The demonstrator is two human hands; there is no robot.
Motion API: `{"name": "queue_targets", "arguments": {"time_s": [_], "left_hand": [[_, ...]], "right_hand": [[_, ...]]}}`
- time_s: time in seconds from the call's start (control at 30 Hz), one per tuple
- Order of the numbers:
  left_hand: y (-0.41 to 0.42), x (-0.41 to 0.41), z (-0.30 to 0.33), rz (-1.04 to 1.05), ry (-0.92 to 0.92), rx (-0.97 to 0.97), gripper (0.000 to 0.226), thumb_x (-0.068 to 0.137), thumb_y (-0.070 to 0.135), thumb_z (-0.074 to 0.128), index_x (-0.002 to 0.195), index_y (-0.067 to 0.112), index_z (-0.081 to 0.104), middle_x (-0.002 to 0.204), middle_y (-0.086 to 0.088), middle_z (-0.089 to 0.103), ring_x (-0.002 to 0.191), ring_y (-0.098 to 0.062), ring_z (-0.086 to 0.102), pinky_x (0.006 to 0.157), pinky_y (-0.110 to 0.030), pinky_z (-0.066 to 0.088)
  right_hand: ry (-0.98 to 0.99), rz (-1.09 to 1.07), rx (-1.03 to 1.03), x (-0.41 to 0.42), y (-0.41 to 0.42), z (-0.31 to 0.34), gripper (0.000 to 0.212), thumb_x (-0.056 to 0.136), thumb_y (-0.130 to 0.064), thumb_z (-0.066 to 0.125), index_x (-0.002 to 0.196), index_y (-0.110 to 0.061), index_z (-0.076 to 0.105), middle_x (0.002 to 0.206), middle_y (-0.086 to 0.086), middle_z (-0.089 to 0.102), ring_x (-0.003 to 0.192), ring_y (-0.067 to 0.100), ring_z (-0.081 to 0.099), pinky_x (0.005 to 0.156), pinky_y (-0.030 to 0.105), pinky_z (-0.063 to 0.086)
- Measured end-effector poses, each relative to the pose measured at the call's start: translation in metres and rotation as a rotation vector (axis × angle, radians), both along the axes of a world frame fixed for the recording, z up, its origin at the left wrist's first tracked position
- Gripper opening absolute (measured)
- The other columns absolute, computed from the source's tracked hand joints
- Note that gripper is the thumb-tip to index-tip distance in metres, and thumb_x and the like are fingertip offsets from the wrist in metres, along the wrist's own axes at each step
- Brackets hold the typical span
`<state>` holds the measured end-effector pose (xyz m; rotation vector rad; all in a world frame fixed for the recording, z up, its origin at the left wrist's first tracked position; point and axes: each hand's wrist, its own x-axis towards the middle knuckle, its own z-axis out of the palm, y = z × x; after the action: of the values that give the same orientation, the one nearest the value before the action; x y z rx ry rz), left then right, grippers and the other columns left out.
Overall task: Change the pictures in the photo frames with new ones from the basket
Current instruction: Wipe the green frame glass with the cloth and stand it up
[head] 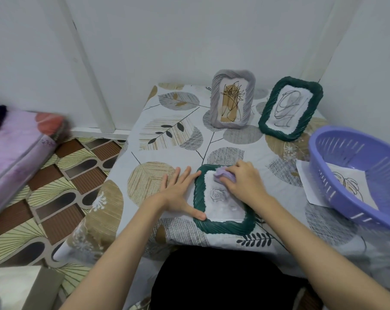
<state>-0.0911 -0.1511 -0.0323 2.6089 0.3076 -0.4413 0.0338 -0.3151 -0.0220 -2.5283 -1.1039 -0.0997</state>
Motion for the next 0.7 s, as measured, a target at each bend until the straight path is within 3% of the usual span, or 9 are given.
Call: {"name": "queue_targets", "arguments": {"time_s": [0.17,0.33,0.57,0.7], "left_hand": [[-0.001,0.0,-0.001,-0.005,-0.007,0.014,0.123,0.052,0.072,0.067,0.143,0.043,-0.012,0.152,0.011,-0.027,0.136,-0.015,-0.032,0.112,-0.05,-0.018],[0.001,-0.001,-0.003,-0.002,-0.011,-0.007,0.13,0.036,0.083,0.055,0.142,0.046,-0.011,0.152,0.011,-0.026,0.136,-0.015,-0.032,0.112,-0.05,-0.019],[0.001,0.0,-0.001,-0.009,0.004,0.0,0.125,0.047,0.077,0.063,0.142,0.046,-0.013,0.152,0.011,-0.027,0.136,-0.015,-0.033,0.111,-0.048,-0.021],[0.0,-0.001,0.0,-0.01,0.007,0.018,0.125,0.047,0.077,0.061,0.142,0.046,-0.013,0.152,0.011,-0.027,0.136,-0.016,-0.033,0.112,-0.049,-0.02]], "right_hand": [[-0.019,0.123,-0.012,-0.03,0.009,-0.004,0.035,0.09,-0.044,0.049,0.112,-0.02,0.061,0.108,0.001,0.052,0.101,0.021,0.044,0.078,0.032,0.029],[-0.025,0.301,-0.064,-0.045,-0.058,0.001,0.027,0.077,-0.037,0.056,0.091,-0.02,0.07,0.085,0.001,0.057,0.078,0.026,0.052,0.066,0.031,0.034],[-0.081,0.031,-0.154,-0.005,-0.037,0.007,0.026,0.088,-0.035,0.054,0.102,-0.016,0.066,0.105,0.002,0.052,0.097,0.023,0.045,0.076,0.032,0.029],[0.017,-0.02,-0.052,0.003,-0.005,0.003,0.028,0.09,-0.034,0.053,0.109,-0.017,0.063,0.11,0.003,0.053,0.101,0.021,0.042,0.078,0.029,0.027]]}}
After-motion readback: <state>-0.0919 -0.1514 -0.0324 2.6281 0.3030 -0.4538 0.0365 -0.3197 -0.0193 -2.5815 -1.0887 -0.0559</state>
